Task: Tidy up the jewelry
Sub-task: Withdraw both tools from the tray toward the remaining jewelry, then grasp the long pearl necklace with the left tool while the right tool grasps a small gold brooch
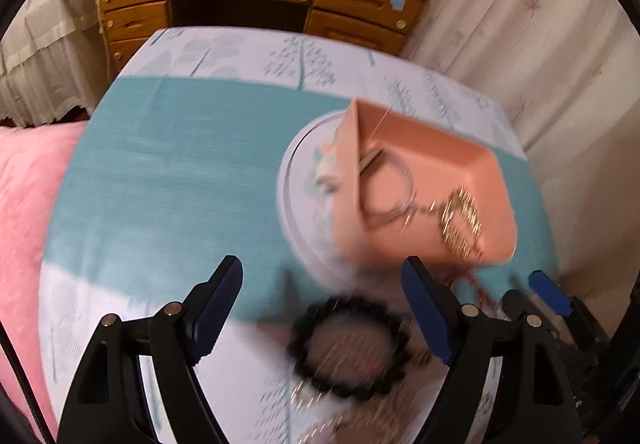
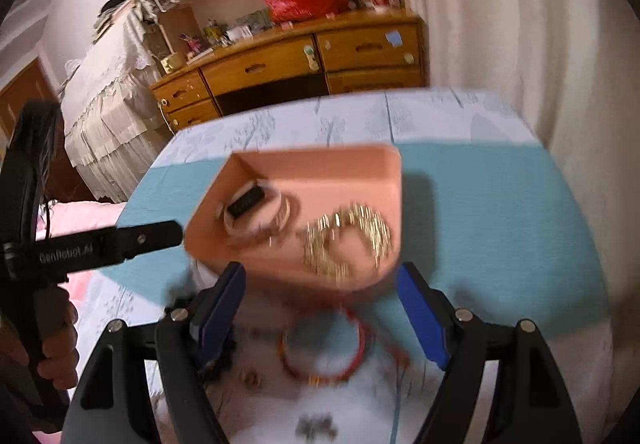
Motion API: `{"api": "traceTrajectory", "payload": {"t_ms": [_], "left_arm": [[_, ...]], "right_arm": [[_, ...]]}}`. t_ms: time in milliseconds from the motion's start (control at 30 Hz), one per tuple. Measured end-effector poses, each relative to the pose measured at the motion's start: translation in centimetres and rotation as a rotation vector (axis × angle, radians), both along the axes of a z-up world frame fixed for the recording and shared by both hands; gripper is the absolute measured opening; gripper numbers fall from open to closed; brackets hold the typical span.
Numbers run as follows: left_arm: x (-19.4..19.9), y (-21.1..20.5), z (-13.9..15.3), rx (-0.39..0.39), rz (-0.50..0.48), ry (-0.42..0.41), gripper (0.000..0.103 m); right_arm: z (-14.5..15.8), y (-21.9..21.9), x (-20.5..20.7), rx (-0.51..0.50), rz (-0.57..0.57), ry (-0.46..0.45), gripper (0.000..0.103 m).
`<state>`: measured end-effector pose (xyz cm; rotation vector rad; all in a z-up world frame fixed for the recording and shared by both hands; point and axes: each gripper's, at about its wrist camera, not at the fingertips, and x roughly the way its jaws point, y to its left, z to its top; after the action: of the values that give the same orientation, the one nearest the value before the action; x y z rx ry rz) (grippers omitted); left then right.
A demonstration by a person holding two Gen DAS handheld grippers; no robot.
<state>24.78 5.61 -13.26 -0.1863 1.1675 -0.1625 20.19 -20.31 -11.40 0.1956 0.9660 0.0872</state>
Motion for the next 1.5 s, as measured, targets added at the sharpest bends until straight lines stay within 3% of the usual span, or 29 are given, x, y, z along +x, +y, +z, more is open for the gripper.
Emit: {"api": "traceTrajectory", "payload": {"t_ms": [367, 667, 833, 933, 1033, 1333, 1500], "left_arm": [[-7.7, 1.0, -0.6, 0.069, 0.002, 0.121, 0.080], [-12.1, -1.3, 0.2, 0.046, -0.018, 0.089, 0.080], [-12.6, -3.5, -0.3, 0.071, -0.057, 0.066, 0.059], [-12.5, -4.6, -1.1, 0.106, -0.070, 0.078, 0.039], [-12.6, -4.9, -1.8, 0.103, -0.068, 0.092, 0.035], [-12.2, -4.9, -3.2, 0.141, -0.056, 0.131, 0.035], [-11.4, -4.9, -3.6, 0.151, -0.064, 0.130, 0.019]], "right_arm": [[-0.6, 0.0, -7.5, -0.058, 0.042, 0.139, 0.078], [-1.2, 1.0, -11.5, -0.078, 0.174, 0.197, 0.078], [-1.2, 1.2, -11.7, -0.139, 0.212, 0.179, 0.078], [-1.7, 0.9, -11.8, -0.148, 0.230, 0.189, 0.064], [-2.0, 0.8, -11.7, -0.148, 0.246, 0.201, 0.055], [-2.4, 1.3, -11.7, -0.153, 0.316, 0.189, 0.051], [-2.6, 1.6, -11.5, -0.157, 0.334, 0.193, 0.049]]}}
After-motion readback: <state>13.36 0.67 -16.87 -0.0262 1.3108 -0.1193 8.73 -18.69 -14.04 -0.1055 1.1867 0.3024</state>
